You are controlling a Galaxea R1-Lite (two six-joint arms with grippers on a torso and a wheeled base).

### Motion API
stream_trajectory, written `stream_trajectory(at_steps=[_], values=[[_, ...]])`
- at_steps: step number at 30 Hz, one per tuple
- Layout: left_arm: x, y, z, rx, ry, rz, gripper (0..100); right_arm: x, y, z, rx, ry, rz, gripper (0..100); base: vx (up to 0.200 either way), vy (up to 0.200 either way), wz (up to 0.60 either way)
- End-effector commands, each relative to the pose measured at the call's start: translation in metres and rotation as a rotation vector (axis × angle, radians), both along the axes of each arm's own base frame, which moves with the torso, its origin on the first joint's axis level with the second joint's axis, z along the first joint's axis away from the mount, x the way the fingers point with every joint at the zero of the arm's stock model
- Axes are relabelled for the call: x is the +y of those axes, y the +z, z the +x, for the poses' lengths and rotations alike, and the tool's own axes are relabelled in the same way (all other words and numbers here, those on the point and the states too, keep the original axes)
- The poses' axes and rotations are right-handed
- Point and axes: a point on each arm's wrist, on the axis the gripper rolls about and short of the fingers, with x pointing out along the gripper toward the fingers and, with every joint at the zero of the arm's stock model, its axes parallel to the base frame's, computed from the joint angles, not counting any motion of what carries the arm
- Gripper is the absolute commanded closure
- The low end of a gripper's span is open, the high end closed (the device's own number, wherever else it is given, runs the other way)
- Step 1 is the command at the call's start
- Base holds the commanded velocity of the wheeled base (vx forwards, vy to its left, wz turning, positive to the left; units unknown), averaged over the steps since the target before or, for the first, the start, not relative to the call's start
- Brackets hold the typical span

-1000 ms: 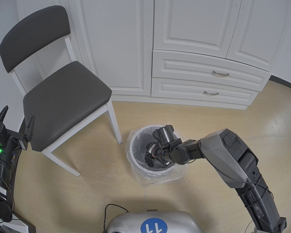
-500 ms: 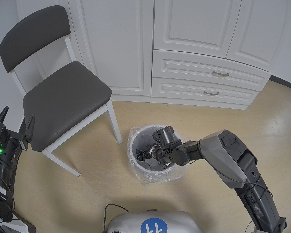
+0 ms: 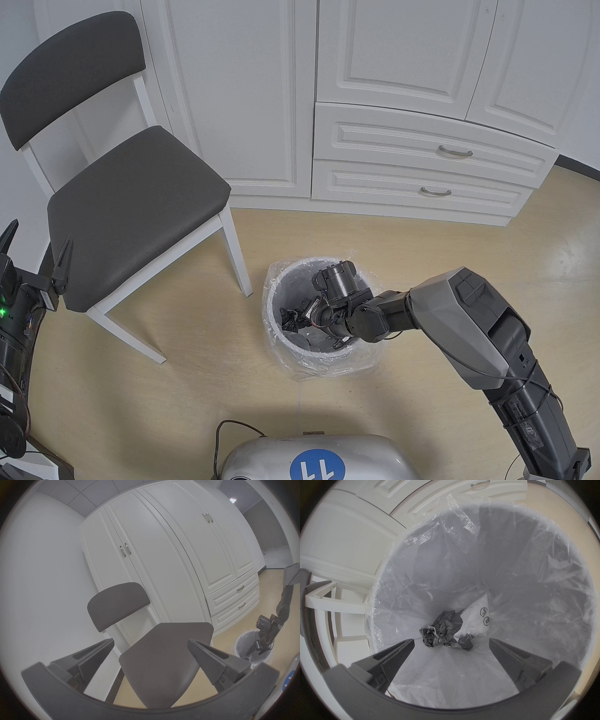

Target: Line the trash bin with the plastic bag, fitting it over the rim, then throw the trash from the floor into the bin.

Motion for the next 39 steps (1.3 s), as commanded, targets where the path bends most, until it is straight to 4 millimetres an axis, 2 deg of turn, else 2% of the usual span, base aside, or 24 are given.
stream_trajectory(at_steps=[1,6,12,14,15,19,23,31,35,39], values=[[0.000,-0.001,0.000,0.003,-0.001,0.000,0,0.001,0.000,-0.001,-0.002,0.003,-0.001,0,0.000,0.000,0.00],[0.000,-0.001,0.000,0.003,-0.001,0.000,0,0.001,0.009,-0.002,-0.006,0.001,0.000,0,0.000,0.000,0.00],[0.000,-0.001,0.000,0.003,-0.001,0.000,0,-0.008,0.044,-0.008,0.005,-0.001,-0.012,0,0.000,0.000,0.00],[0.000,-0.001,0.000,0.003,-0.001,0.000,0,-0.008,0.047,-0.008,0.003,-0.001,-0.010,0,0.000,0.000,0.00],[0.000,-0.001,0.000,0.003,-0.001,0.000,0,-0.010,0.056,-0.011,-0.003,0.002,-0.005,0,0.000,0.000,0.00],[-0.001,-0.002,0.001,0.010,-0.004,0.000,0,-0.017,0.073,-0.017,-0.018,0.022,-0.013,0,0.000,0.000,0.00],[-0.002,-0.003,0.002,0.017,-0.014,0.000,0,-0.021,0.081,-0.020,-0.027,0.032,-0.026,0,0.000,0.000,0.00],[-0.002,-0.004,0.001,0.022,-0.014,0.002,0,-0.025,0.081,-0.028,-0.021,0.068,-0.075,0,0.000,0.000,0.00],[-0.003,-0.005,0.002,0.028,-0.020,0.002,0,-0.031,0.086,-0.039,-0.025,0.116,-0.133,0,0.000,0.000,0.00],[-0.004,-0.008,0.003,0.042,-0.025,0.002,0,-0.044,0.101,-0.060,-0.059,0.196,-0.215,0,0.000,0.000,0.00]])
